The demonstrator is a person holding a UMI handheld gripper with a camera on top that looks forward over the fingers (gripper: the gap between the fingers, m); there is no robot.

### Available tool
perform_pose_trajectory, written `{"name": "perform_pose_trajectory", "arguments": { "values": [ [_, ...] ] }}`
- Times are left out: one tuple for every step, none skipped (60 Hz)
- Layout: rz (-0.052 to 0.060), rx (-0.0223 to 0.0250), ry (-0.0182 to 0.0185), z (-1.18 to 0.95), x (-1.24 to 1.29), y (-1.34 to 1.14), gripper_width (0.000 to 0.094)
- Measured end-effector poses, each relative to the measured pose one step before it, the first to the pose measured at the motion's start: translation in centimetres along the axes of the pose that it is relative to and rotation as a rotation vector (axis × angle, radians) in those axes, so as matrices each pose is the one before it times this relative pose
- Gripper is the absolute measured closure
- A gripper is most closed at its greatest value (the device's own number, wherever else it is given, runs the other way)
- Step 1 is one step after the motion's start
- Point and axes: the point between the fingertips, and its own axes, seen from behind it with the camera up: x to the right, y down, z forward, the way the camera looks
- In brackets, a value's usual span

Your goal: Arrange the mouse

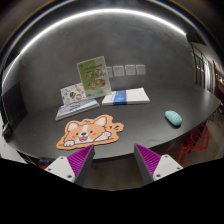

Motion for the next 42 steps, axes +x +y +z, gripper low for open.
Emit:
{"name": "perform_pose_trajectory", "arguments": {
  "values": [
    [-0.0027,-0.01243,0.00723,-0.572,0.456,-0.681,0.0110],
    [0.0000,0.00134,0.00643,0.050,0.367,-0.089,0.0110],
    [-0.0012,0.00215,0.00635,0.061,0.475,-0.140,0.0111],
    [-0.0019,0.00210,0.00660,0.098,0.538,-0.164,0.0110],
    [-0.0027,0.00183,0.00660,0.117,0.642,-0.158,0.0110],
    [-0.0031,0.00147,0.00666,0.128,0.659,-0.138,0.0109],
    [-0.0032,0.00243,0.00652,0.159,0.705,-0.188,0.0109],
    [-0.0032,0.00379,0.00663,0.186,0.752,-0.184,0.0109],
    [-0.0028,0.00330,0.00696,0.222,0.820,-0.196,0.0109],
    [0.0017,0.01490,0.00672,0.806,0.647,0.447,0.0109],
    [-0.0017,0.00300,0.00735,0.140,0.878,-0.038,0.0109],
    [-0.0029,0.00052,0.00717,0.353,0.945,-0.223,0.0110],
    [-0.0035,0.00138,0.00671,0.376,1.001,-0.237,0.0108],
    [-0.0030,0.00297,0.00608,0.389,0.974,-0.221,0.0109],
    [-0.0035,0.00219,0.00650,0.398,0.992,-0.197,0.0110],
    [-0.0038,0.00154,0.00682,0.392,1.052,-0.182,0.0108],
    [-0.0036,0.00166,0.00658,0.465,1.043,-0.196,0.0109],
    [-0.0038,0.00249,0.00601,0.455,1.046,-0.209,0.0108],
    [-0.0032,0.00381,0.00386,0.488,1.006,-0.210,0.0108],
    [-0.0034,0.00399,0.00057,0.502,0.922,-0.215,0.0107],
    [-0.0028,0.00377,-0.00128,0.487,0.922,-0.206,0.0107],
    [-0.0013,0.00319,-0.00062,0.531,0.896,-0.170,0.0108],
    [0.0005,0.00024,0.00207,0.554,0.958,-0.146,0.0110],
    [0.0013,-0.00287,0.00321,0.518,0.989,-0.089,0.0110],
    [0.0017,-0.00264,0.00173,0.533,0.896,-0.100,0.0109],
    [0.0005,-0.00082,-0.00177,0.521,0.818,-0.167,0.0110],
    [-0.0013,0.00158,-0.00440,0.539,0.709,-0.233,0.0109],
    [-0.0010,0.00242,-0.00336,0.523,0.720,-0.218,0.0113],
    [-0.0003,0.00125,-0.00077,0.478,0.727,-0.203,0.0111],
    [0.0007,0.00129,0.00115,0.520,0.735,-0.118,0.0111],
    [0.0014,0.00202,-0.00084,0.483,0.613,-0.132,0.0108],
    [0.0012,0.00263,-0.00413,0.488,0.498,-0.173,0.0110],
    [0.0010,0.00378,-0.00735,0.514,0.356,-0.200,0.0113],
    [0.0007,0.00328,-0.00941,0.549,0.276,-0.130,0.0114],
    [0.0004,0.00047,-0.00945,0.555,0.214,-0.035,0.0114],
    [0.0011,-0.00148,-0.00906,0.505,0.200,0.042,0.0114],
    [0.0008,-0.00366,-0.00934,0.485,0.180,0.111,0.0115],
    [-0.0003,-0.00477,-0.00933,0.438,0.126,0.142,0.0114],
    [-0.0015,-0.00428,-0.00883,0.454,0.079,0.139,0.0118],
    [-0.0026,-0.00243,-0.00739,0.434,0.087,0.081,0.0121],
    [-0.0024,-0.00121,-0.00367,0.407,0.094,0.094,0.0132],
    [-0.0029,-0.00307,0.00077,0.395,0.172,0.132,0.0145]
  ]
}}
